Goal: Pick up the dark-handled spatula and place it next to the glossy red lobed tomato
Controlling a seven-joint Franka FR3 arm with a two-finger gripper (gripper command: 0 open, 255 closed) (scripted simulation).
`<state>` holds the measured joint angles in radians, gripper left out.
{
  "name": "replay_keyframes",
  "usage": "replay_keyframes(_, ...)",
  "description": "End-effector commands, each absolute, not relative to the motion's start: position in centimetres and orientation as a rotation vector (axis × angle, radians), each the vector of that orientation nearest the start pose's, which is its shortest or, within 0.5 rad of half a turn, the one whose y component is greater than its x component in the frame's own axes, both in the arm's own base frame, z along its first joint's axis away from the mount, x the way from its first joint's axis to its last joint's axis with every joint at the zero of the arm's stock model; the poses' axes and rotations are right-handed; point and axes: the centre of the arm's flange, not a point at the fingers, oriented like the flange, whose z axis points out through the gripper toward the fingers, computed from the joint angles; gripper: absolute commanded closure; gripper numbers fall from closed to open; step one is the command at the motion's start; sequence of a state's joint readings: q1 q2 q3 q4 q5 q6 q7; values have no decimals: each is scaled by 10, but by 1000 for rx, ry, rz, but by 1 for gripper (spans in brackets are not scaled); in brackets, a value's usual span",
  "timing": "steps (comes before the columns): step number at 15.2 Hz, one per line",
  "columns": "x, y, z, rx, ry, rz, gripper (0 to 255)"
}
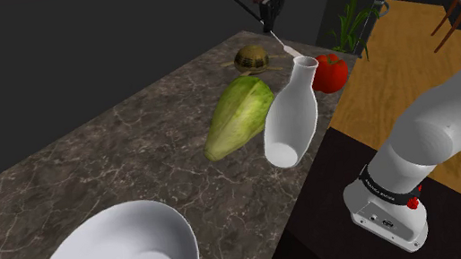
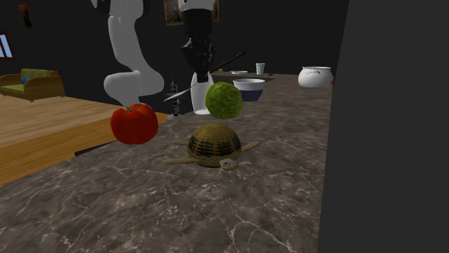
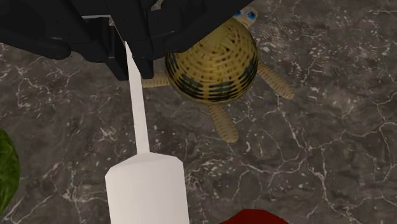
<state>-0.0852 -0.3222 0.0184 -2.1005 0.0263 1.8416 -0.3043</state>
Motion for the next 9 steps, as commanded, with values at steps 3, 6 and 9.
replay_keyframes(3,461,-33,541,-3111,-362,-103,255)
replay_keyframes(6,461,-33,525,-3111,-362,-103,255)
replay_keyframes(9,461,-33,509,-3111,-362,-103,255)
